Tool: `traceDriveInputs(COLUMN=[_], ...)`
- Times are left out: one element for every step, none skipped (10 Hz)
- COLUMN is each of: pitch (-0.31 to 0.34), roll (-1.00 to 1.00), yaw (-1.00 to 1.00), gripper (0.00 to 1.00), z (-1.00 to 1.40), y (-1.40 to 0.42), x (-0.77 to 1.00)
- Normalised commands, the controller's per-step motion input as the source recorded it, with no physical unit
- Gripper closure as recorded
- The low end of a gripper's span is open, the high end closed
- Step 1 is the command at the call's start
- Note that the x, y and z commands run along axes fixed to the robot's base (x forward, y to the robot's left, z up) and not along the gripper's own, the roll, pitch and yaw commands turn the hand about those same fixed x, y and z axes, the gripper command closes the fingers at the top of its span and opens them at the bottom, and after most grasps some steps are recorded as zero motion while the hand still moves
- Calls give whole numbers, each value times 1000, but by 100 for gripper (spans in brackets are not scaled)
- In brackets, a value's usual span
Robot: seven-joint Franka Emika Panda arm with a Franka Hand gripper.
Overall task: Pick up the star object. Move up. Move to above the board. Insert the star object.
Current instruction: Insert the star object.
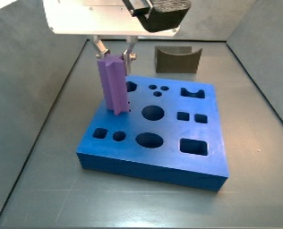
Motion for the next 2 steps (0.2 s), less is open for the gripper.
traceDriveInputs(pitch=[-179, -284], roll=[3, 114], yaw=[0, 160], gripper=[100, 100], z=[-917, -629], y=[-111, -434], x=[37, 0])
